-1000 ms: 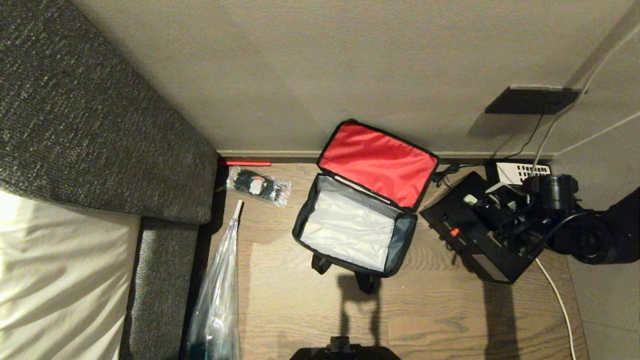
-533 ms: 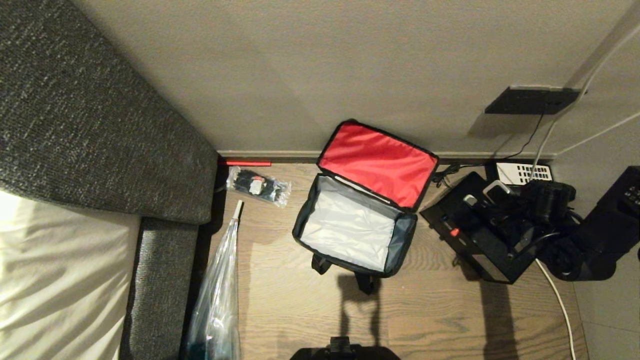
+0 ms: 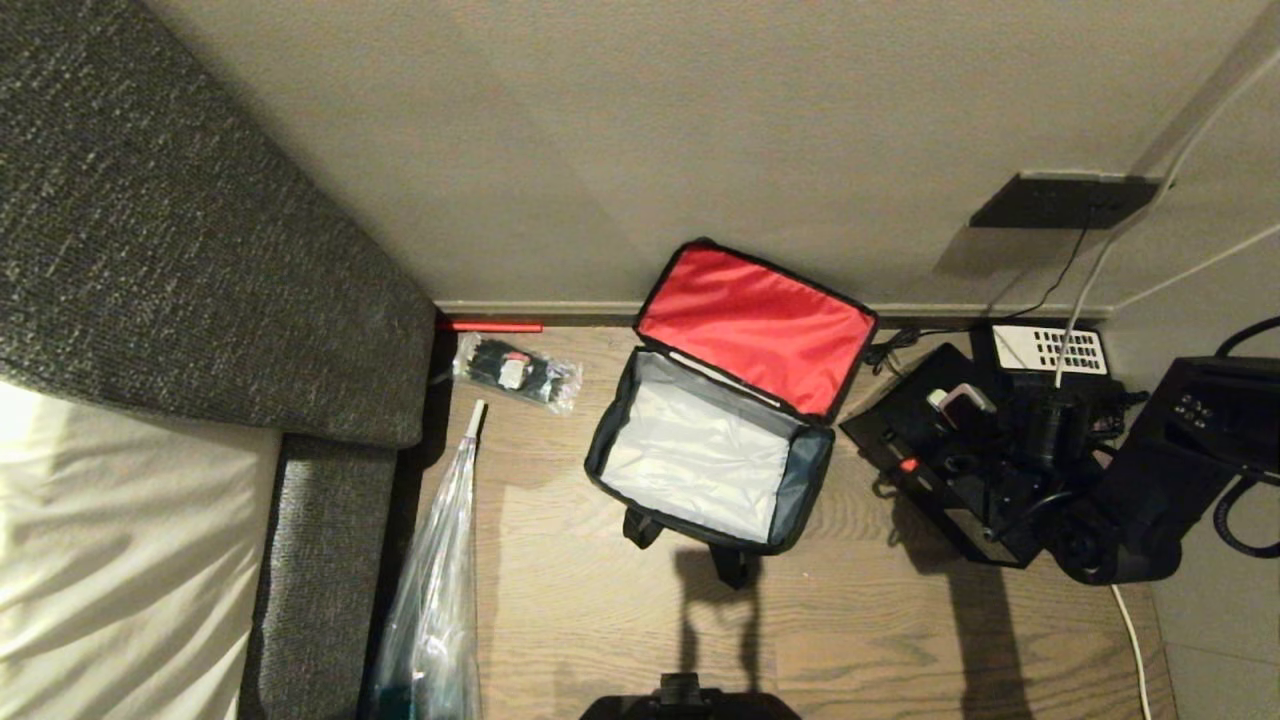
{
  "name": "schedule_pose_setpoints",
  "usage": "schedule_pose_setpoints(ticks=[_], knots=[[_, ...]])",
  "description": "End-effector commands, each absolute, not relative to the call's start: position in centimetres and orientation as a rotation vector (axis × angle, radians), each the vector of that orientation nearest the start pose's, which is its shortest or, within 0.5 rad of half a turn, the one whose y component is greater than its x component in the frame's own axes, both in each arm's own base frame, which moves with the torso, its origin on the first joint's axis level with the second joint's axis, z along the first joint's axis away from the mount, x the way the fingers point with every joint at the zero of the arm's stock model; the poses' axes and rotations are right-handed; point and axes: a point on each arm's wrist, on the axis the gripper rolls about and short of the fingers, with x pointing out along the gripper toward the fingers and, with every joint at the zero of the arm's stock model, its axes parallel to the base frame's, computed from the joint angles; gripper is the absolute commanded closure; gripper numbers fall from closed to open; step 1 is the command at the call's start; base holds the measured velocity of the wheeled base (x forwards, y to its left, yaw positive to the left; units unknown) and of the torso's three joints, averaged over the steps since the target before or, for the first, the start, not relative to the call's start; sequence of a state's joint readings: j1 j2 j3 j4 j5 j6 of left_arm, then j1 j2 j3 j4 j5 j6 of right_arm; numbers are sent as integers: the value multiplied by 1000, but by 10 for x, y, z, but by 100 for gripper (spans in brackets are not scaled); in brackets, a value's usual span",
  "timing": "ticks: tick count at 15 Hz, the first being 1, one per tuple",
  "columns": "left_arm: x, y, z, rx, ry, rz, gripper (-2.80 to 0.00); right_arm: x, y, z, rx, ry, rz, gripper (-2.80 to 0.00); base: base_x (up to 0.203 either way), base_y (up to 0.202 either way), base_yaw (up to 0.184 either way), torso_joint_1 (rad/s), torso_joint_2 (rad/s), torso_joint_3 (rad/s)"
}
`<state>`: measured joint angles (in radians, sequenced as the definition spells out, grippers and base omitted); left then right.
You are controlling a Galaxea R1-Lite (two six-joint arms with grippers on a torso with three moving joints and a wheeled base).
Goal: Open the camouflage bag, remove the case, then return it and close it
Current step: Grip the handle again
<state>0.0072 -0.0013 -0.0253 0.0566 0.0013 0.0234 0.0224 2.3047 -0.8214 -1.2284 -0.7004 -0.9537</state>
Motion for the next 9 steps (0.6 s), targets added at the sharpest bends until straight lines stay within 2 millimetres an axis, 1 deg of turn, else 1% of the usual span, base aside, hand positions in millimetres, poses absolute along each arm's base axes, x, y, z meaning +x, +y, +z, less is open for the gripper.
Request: schedule_pose_setpoints(ticks=[1,2,5,7,9], knots=[[-25,0,76,23,32,9,0,392,0,24,-991,543,-502,-280,0,0,0,0,0,0],[-25,0,77,23,31,9,0,398,2,20,-977,535,-510,-280,0,0,0,0,0,0],[-25,0,76,23,32,9,0,407,4,3,-976,576,-541,-280,0,0,0,0,0,0],[-25,0,77,24,31,9,0,417,5,0,-952,557,-573,-280,0,0,0,0,0,0],[-25,0,77,24,31,9,0,421,4,-2,-944,551,-598,-280,0,0,0,0,0,0]])
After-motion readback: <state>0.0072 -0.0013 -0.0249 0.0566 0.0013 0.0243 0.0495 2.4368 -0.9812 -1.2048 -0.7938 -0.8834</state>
